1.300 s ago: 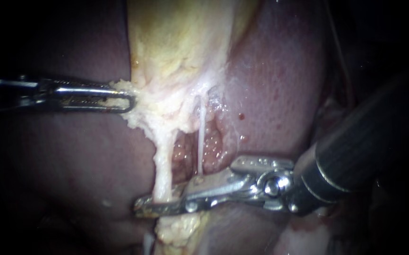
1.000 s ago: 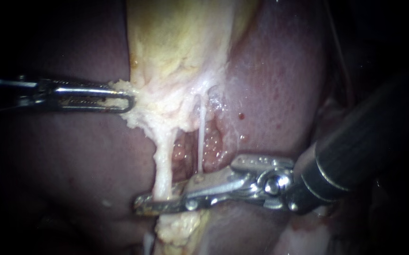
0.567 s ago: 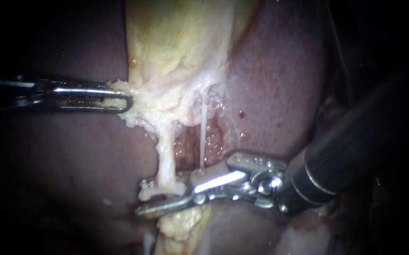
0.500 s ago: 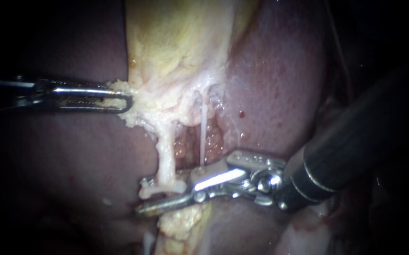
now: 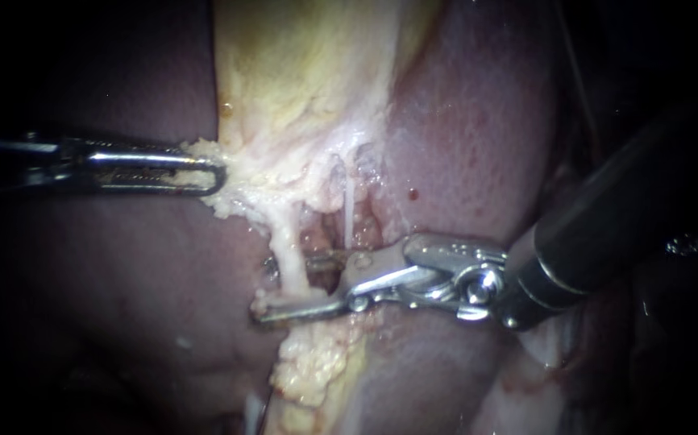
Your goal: Going back first clip left tube
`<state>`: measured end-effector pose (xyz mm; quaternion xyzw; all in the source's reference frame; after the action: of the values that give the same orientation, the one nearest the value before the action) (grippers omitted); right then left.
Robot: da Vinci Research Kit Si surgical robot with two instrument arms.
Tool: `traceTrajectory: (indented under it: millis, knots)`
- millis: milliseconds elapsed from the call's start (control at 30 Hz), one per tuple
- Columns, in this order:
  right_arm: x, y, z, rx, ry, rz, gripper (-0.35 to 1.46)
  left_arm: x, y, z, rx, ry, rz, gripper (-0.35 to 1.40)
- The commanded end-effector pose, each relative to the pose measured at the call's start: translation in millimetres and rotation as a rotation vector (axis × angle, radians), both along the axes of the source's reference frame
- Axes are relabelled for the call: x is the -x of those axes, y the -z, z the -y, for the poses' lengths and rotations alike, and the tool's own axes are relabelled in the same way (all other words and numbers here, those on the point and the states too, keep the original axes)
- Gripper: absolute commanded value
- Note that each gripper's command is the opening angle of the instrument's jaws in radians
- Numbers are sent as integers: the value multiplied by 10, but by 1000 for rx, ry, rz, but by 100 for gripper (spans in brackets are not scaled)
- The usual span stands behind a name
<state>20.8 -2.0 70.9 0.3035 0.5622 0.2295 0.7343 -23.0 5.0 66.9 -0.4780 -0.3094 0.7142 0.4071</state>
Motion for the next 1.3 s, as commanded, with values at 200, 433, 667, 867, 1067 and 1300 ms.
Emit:
traceTrajectory:
  millis: [200,433,667,867,1067,1300]
  knots:
    - [10,2,-1,38,3,-5,50,-1,0,0,1,0,0,-35]
    - [50,20,-4,138,6,-17,50,-2,0,0,1,-1,0,-35]
    - [101,45,-22,255,-35,7,50,-3,0,0,0,-2,1,-35]
    - [138,71,-48,321,-20,-5,50,-3,0,-1,0,-2,1,-35]
    - [161,78,-51,358,9,-29,50,-3,0,-1,0,-2,1,-35]
    - [170,78,-49,373,58,-71,50,-3,0,-1,0,-2,1,-35]
